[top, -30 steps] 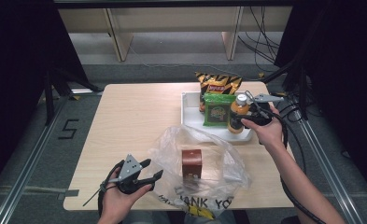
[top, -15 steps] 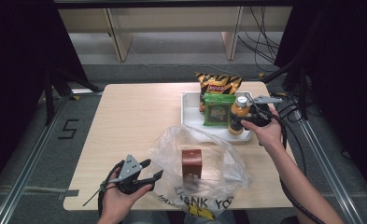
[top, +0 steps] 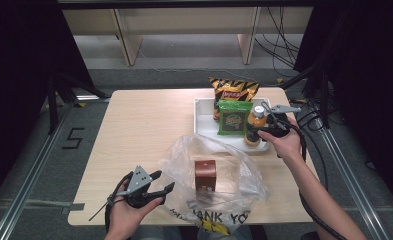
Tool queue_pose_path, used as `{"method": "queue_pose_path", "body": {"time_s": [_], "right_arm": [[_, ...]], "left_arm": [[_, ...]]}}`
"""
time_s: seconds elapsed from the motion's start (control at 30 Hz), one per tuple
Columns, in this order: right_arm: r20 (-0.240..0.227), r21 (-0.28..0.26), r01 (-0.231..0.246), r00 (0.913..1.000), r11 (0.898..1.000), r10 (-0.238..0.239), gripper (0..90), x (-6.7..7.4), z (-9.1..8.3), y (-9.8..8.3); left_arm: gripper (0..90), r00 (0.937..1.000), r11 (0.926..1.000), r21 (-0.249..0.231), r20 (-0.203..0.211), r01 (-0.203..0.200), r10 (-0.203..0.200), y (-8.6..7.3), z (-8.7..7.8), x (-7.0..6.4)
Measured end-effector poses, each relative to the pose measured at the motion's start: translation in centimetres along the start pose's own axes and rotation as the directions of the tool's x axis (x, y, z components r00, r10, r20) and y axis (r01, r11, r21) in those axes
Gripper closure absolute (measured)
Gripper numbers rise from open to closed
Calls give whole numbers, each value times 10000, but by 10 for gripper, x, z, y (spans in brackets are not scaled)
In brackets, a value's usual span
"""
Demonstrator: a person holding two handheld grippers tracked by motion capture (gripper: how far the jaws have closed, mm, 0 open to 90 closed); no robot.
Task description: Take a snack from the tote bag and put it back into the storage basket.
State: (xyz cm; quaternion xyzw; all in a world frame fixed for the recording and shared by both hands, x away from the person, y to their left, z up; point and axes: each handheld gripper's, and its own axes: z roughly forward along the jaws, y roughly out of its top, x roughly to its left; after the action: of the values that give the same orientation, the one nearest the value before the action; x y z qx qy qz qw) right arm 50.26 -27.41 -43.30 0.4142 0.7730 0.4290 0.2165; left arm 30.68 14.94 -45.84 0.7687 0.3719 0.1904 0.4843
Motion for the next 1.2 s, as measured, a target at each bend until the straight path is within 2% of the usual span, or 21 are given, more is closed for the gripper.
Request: {"method": "queue_pose_path", "body": {"time_s": [0.1,0.13,0.17,0.23,0.27,0.33,0.4,0.43,0.53,0.6,0.63,0.67,0.7,0.73,0.77,0.83,0.87,1.0,1.1,1.13,1.2], "right_arm": [[5,167,-495,9988,9986,495,313,4,0,0],[64,21,-301,9995,9995,301,313,2,1,-1],[150,46,-717,9973,9974,716,312,5,1,-1],[135,-76,-823,9965,9966,824,312,6,4,-3],[112,150,-528,9985,9985,527,312,4,3,-4],[143,133,-283,9995,9995,281,311,3,4,-6],[34,365,-469,9989,9982,468,310,4,5,-7],[203,30,-283,9994,9996,283,309,3,8,-8],[125,339,-123,9999,9993,119,308,1,7,-8],[135,242,-489,9987,9985,486,307,4,9,-6],[121,270,-261,9996,9993,257,307,3,8,-7],[-22,293,-300,9995,9991,300,306,3,8,-8],[124,293,-111,9999,9995,108,306,1,7,-8],[57,249,-604,9982,9979,603,305,4,7,-8],[95,233,-228,9997,9995,226,304,1,6,-9],[102,109,-656,9978,9978,655,291,4,4,-8],[206,101,-283,9994,9995,281,278,2,2,-9],[522,-231,-769,9956,9968,780,224,8,-3,-7],[740,-223,-714,9946,9972,729,203,10,-6,-10],[756,5,-477,9960,9989,475,204,9,-8,-11],[961,-68,-880,9915,9961,883,197,13,-7,-13]], "left_arm": [[393,10000,10000,7,-4,-48,48,0,0,0],[393,10000,10000,-5,-1,-1,1,0,0,0],[393,10000,10000,-21,-17,-88,88,0,-1,0],[392,10000,10000,-39,-22,-81,81,0,-1,1],[393,10000,10000,-30,-26,-88,88,0,-1,1],[393,10000,9999,-76,44,-83,83,0,-1,1],[393,10000,9999,-80,23,-91,92,0,-1,1],[393,10000,9999,-79,22,-87,87,0,-1,1],[393,10000,10000,-73,34,-38,38,0,-1,1],[392,10000,10000,-40,-24,34,-34,0,-1,1],[391,10000,10000,-65,20,30,-30,0,-1,1],[391,10000,10000,-64,-3,33,-33,0,-1,1],[391,10000,10000,-71,-11,-48,48,0,-1,2],[391,10000,10000,-68,-10,-36,36,0,-1,2],[391,10000,10000,-72,3,48,-48,0,-1,1],[391,9999,10000,-31,-50,-91,91,0,-1,1],[391,10000,10000,-11,-8,40,-40,-1,0,0],[391,10000,10000,-53,20,72,-72,-1,0,0],[391,10000,10000,-82,-23,-51,50,0,-2,2],[391,9999,10000,-47,-87,-62,61,0,-2,2],[391,9999,10000,-52,-93,-70,70,0,-2,2]]}}
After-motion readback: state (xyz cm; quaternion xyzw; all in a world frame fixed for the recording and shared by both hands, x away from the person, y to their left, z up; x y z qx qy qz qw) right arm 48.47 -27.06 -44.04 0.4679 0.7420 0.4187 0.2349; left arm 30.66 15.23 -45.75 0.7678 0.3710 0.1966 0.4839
